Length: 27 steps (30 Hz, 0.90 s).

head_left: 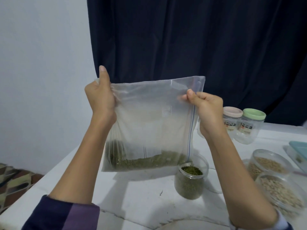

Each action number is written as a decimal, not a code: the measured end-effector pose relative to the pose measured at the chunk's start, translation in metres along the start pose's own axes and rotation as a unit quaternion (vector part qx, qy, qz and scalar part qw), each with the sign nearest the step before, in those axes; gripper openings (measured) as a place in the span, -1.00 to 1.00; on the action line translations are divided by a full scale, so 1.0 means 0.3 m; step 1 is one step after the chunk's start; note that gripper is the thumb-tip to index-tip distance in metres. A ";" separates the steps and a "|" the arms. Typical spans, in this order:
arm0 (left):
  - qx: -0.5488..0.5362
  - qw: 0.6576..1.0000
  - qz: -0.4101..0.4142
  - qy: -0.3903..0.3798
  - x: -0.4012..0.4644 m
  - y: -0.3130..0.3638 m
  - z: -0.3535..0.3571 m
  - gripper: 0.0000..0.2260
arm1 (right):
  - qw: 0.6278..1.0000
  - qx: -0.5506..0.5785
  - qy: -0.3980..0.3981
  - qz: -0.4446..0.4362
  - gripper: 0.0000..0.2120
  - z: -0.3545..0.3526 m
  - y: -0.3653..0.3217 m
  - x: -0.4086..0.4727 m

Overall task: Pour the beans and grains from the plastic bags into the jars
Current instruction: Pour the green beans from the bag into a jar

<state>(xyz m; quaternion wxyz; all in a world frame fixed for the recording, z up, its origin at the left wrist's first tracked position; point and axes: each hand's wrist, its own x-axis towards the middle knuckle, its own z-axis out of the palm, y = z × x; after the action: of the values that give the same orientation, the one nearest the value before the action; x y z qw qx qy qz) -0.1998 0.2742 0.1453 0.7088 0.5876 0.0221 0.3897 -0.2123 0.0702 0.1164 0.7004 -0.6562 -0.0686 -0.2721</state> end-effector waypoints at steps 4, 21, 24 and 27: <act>-0.008 1.000 0.005 -0.005 -0.006 0.000 0.001 -0.54 | 1.000 -0.009 -0.025 0.008 -0.79 0.007 -0.001 -0.001; -0.006 1.000 0.013 -0.005 -0.010 0.022 -0.011 -0.53 | 1.000 -0.007 -0.020 0.000 -0.76 -0.014 -0.025 -0.031; -0.008 1.000 0.014 -0.009 -0.019 0.024 -0.009 -0.53 | 0.999 -0.005 -0.028 0.019 -0.78 -0.015 -0.027 -0.039; -0.003 1.000 0.011 -0.006 -0.016 0.027 -0.012 -0.53 | 1.000 -0.001 -0.005 0.009 -0.76 -0.021 -0.022 -0.043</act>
<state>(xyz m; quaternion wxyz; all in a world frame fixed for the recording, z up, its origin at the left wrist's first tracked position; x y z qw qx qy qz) -0.2091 0.2744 0.1490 0.7060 0.5885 0.0099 0.3939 -0.2280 0.0680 0.1156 0.7017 -0.6591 -0.0653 -0.2626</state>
